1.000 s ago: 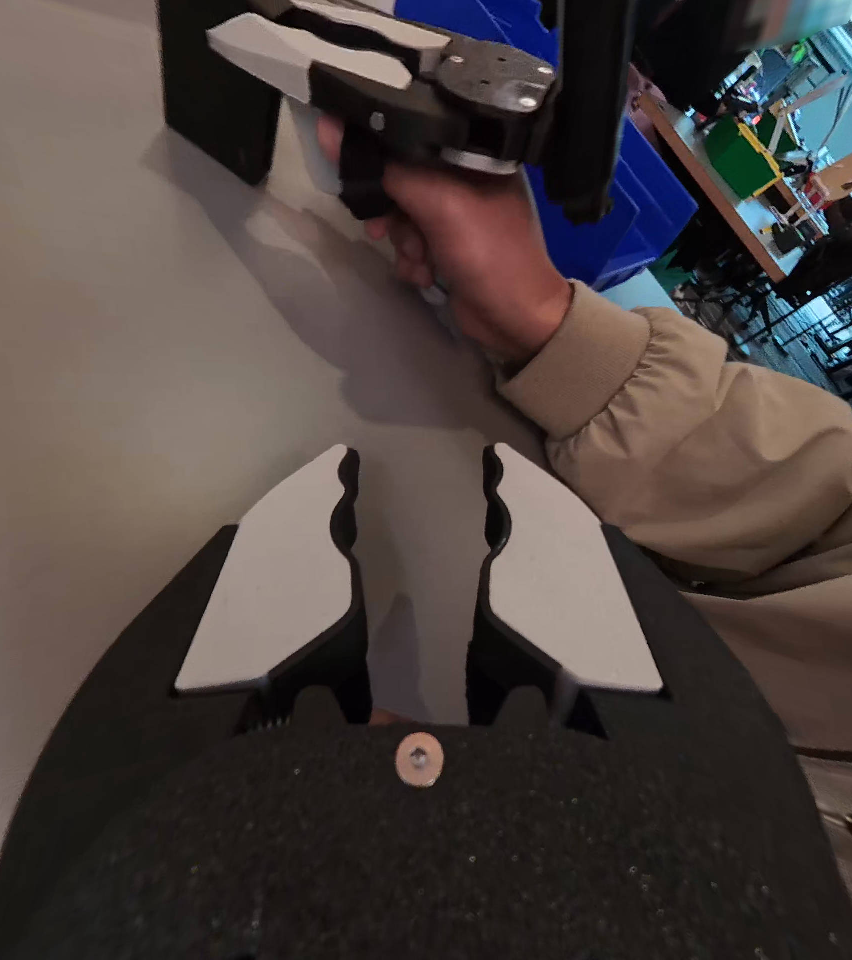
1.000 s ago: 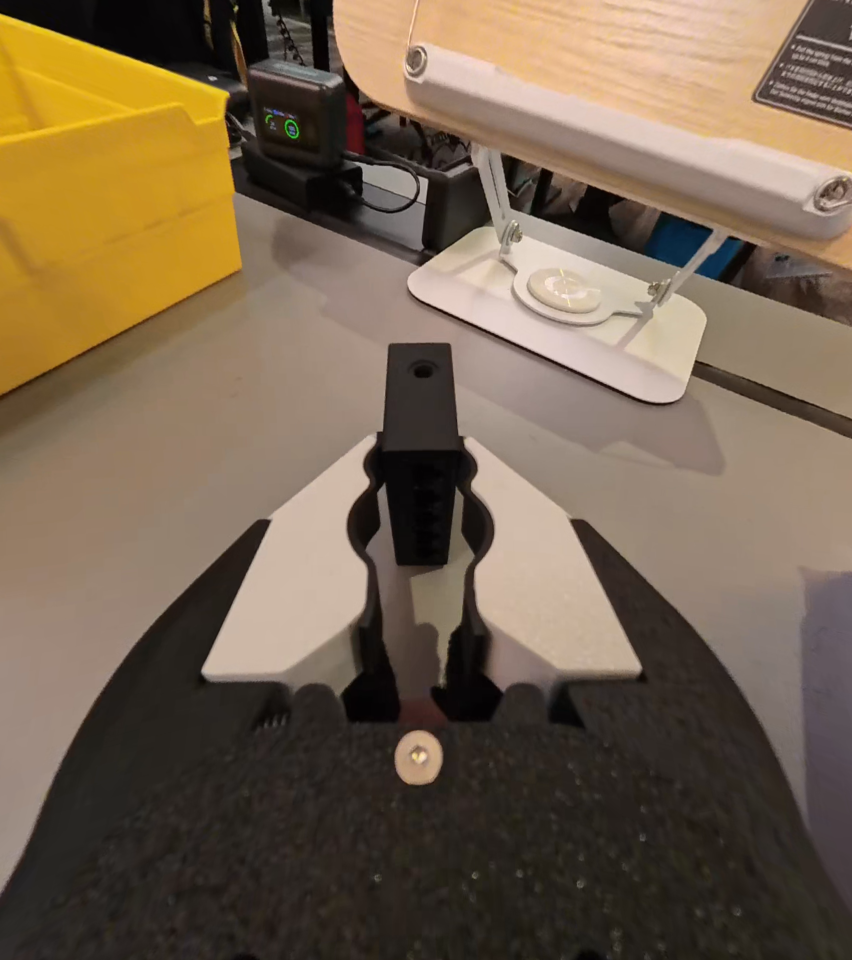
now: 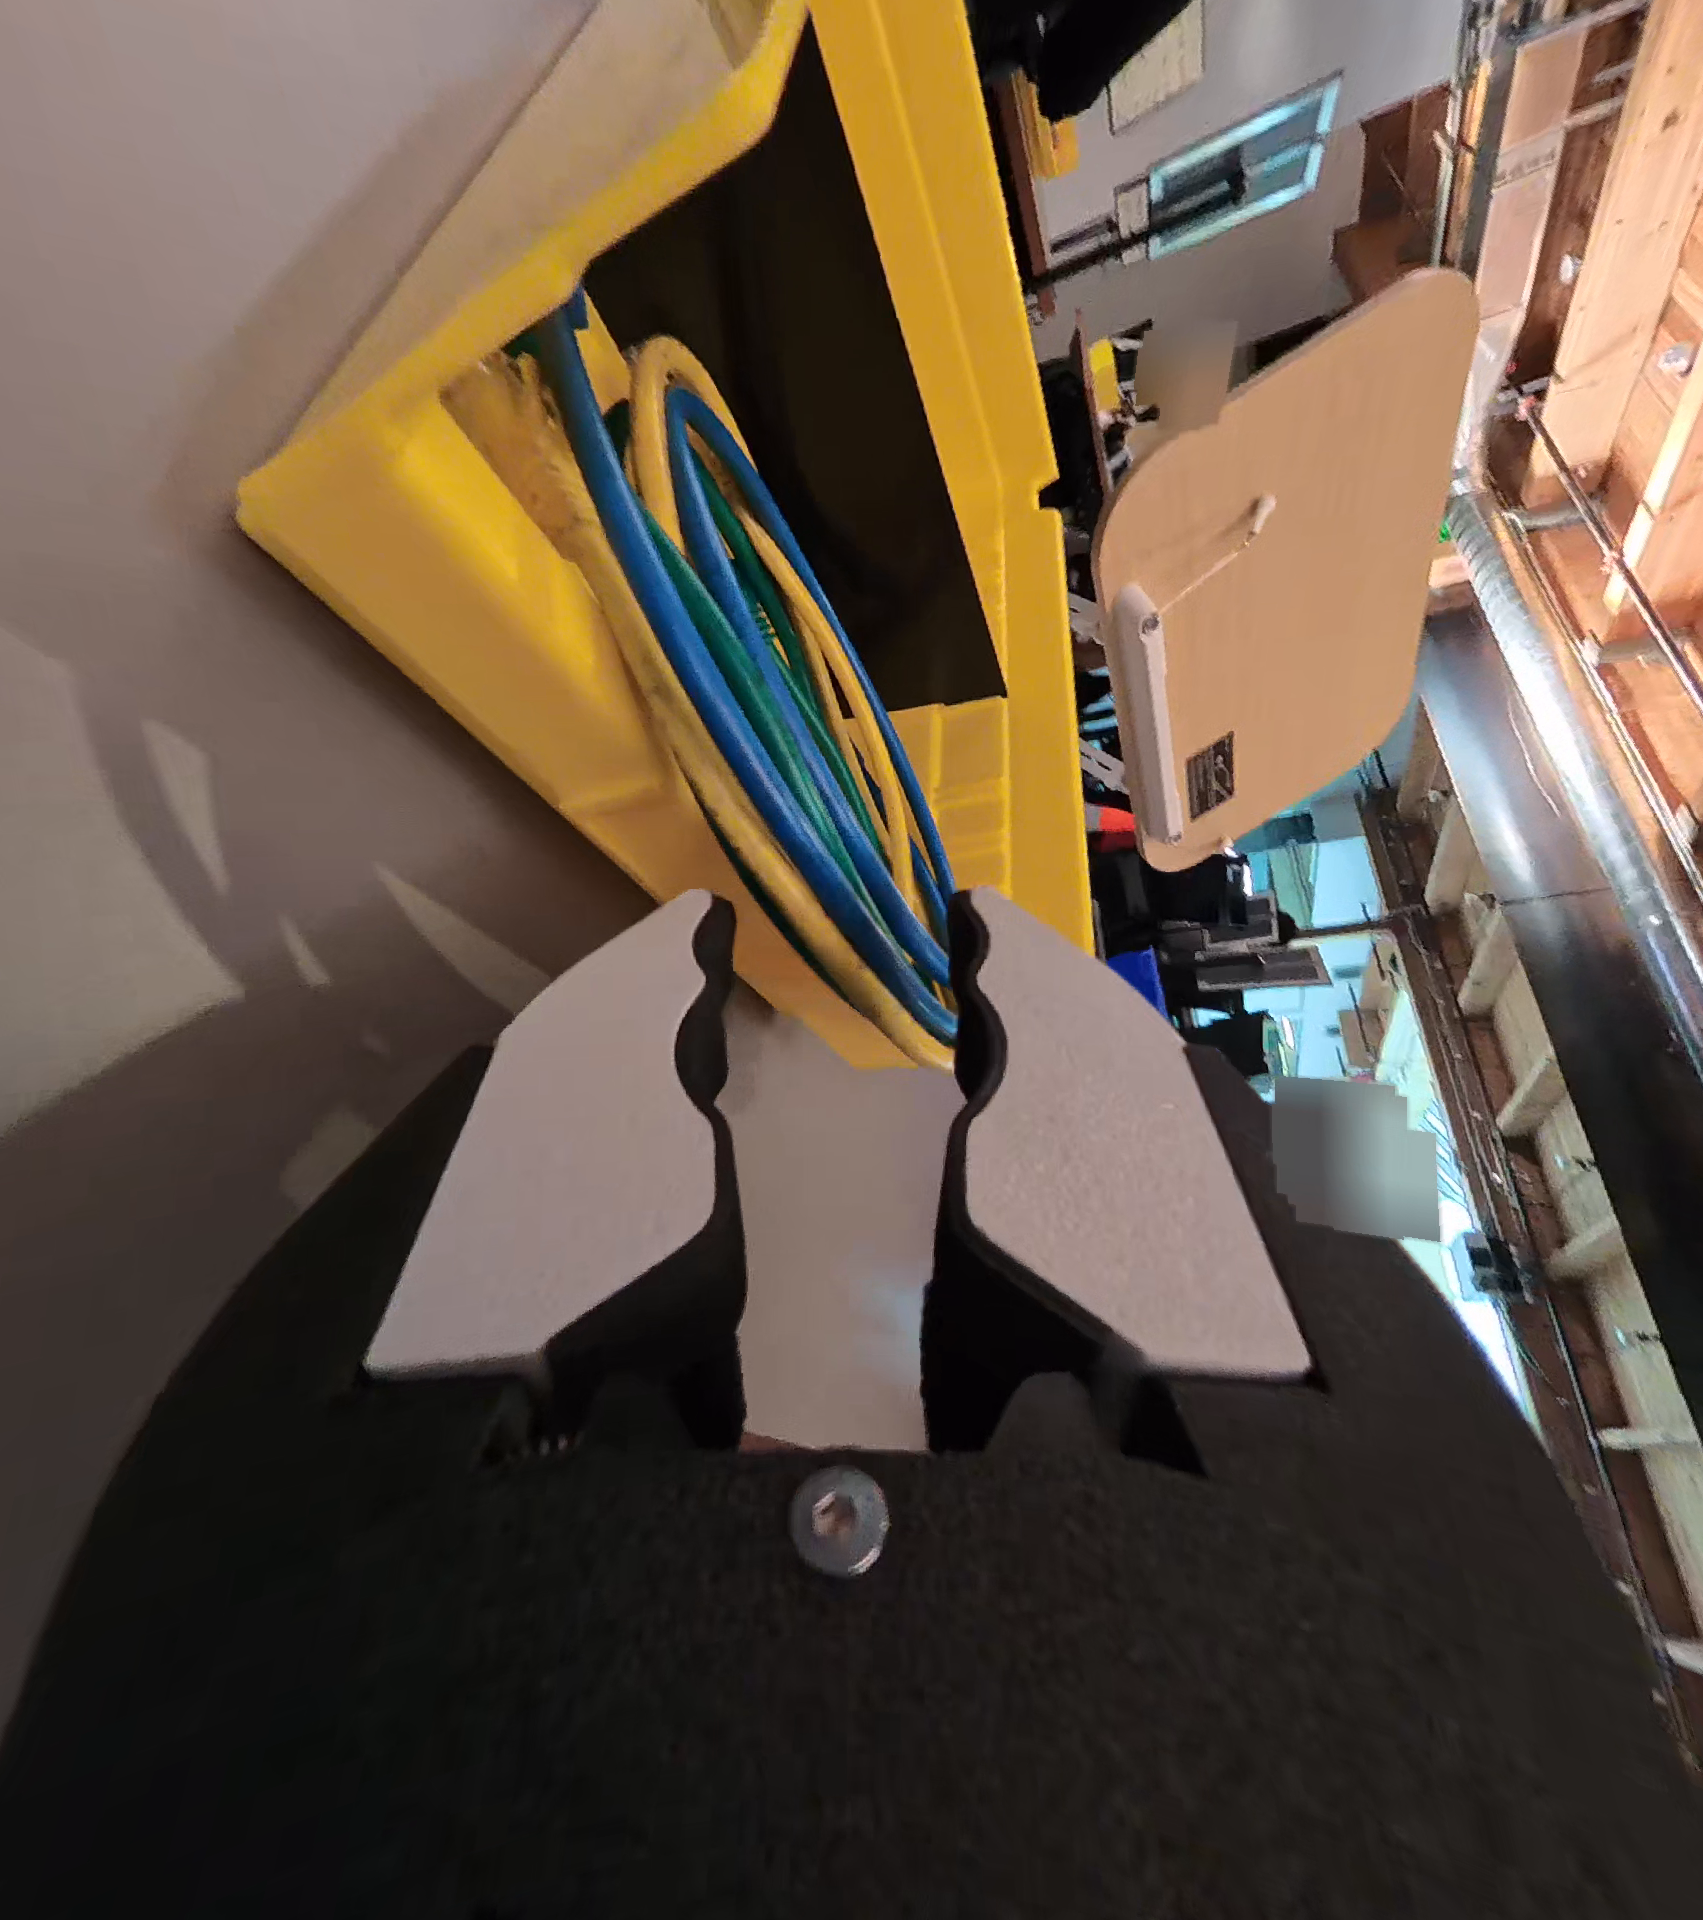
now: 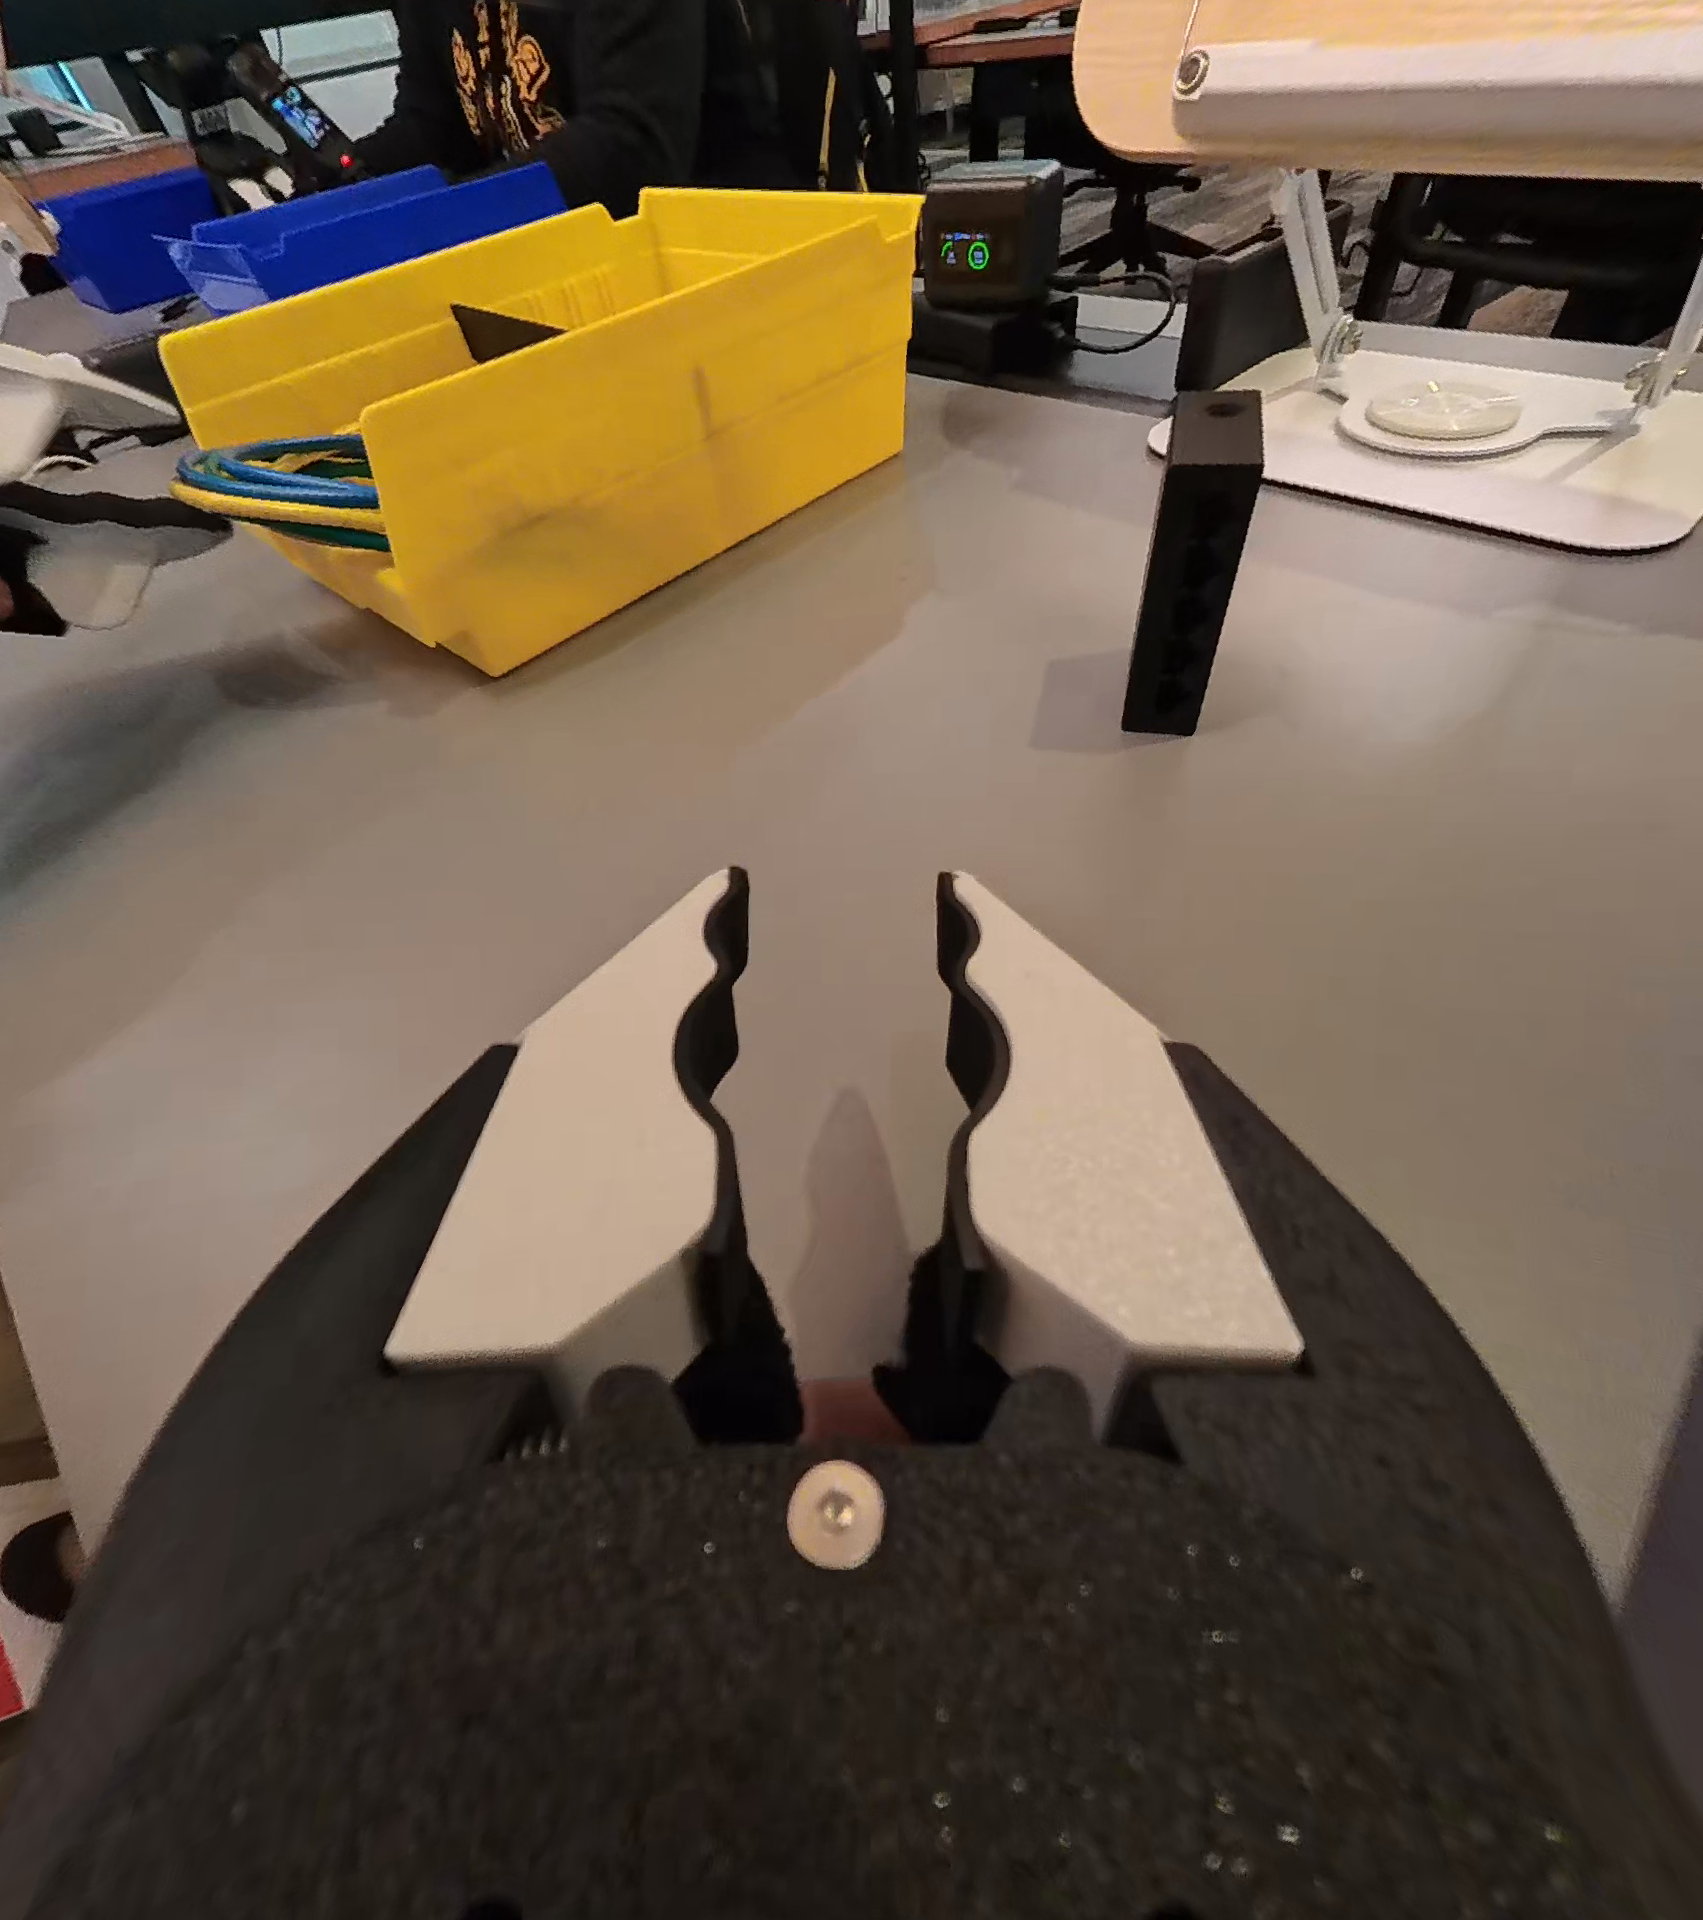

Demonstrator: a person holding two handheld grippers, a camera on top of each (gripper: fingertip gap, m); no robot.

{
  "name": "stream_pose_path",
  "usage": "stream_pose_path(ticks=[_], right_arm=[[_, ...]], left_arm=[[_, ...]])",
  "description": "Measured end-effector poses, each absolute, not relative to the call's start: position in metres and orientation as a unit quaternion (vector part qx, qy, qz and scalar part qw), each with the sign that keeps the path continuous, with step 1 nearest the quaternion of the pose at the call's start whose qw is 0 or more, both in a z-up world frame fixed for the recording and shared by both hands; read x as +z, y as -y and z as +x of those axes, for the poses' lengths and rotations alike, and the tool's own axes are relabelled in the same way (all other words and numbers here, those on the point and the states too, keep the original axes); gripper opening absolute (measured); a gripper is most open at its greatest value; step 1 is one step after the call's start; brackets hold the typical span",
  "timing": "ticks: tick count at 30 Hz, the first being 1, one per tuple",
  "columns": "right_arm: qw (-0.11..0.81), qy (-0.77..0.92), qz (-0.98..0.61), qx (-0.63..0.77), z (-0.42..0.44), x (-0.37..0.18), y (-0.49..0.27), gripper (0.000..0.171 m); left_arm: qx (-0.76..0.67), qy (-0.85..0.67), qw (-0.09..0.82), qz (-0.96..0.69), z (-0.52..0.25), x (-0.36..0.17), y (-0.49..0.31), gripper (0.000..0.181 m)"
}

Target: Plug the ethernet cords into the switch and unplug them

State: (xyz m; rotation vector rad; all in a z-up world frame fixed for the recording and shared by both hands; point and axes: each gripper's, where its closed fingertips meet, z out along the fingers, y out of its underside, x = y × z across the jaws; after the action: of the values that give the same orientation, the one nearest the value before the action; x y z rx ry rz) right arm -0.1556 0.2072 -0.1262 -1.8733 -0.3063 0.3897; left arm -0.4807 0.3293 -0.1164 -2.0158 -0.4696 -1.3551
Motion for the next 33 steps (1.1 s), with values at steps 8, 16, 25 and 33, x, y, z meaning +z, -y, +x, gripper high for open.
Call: stream_pose_path(ticks=[8,16,25,33], right_arm=[[0.555,0.142,-0.8,0.18,-0.161,-0.129,-0.204,0.036],[0.541,0.142,-0.808,0.185,-0.161,-0.134,-0.203,0.035],[0.53,0.149,-0.813,0.188,-0.164,-0.138,-0.202,0.035],[0.519,0.155,-0.818,0.192,-0.168,-0.142,-0.2,0.034]], left_arm=[[-0.447,0.158,0.372,-0.798,-0.5,-0.114,-0.328,0.001],[-0.439,0.168,0.368,-0.802,-0.498,-0.116,-0.34,0.021],[-0.378,0.111,0.409,-0.823,-0.5,-0.11,-0.344,0.006],[-0.319,-0.015,0.495,-0.808,-0.476,-0.033,-0.345,0.004]])
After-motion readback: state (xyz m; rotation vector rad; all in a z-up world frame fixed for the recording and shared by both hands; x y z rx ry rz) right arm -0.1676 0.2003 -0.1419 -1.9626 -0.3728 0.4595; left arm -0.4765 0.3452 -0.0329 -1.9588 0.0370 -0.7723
